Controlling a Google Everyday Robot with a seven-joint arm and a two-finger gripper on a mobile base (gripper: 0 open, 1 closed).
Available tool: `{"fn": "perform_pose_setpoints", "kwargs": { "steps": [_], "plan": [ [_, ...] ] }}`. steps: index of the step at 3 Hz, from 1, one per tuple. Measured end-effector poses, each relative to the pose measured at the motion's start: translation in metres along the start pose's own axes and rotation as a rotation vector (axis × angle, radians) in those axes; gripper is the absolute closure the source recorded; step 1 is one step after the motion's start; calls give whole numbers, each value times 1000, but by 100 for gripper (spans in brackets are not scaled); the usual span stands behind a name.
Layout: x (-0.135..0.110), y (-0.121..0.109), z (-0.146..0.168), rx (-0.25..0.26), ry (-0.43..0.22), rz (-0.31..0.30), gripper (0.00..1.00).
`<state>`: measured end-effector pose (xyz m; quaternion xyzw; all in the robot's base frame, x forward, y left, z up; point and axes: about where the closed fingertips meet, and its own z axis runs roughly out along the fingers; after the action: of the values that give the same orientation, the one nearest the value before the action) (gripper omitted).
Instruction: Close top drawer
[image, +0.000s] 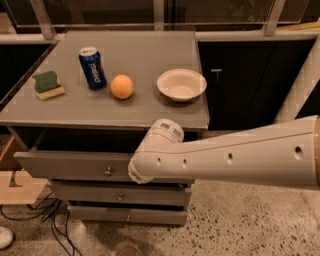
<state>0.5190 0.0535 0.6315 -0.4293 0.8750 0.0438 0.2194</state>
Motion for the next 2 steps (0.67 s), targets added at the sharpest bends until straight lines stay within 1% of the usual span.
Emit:
{"fn": "perform_pose_setpoints", "kwargs": {
  "steps": [2],
  "plan": [
    [-8, -6, 10, 9, -13, -2, 100]
  ]
}}
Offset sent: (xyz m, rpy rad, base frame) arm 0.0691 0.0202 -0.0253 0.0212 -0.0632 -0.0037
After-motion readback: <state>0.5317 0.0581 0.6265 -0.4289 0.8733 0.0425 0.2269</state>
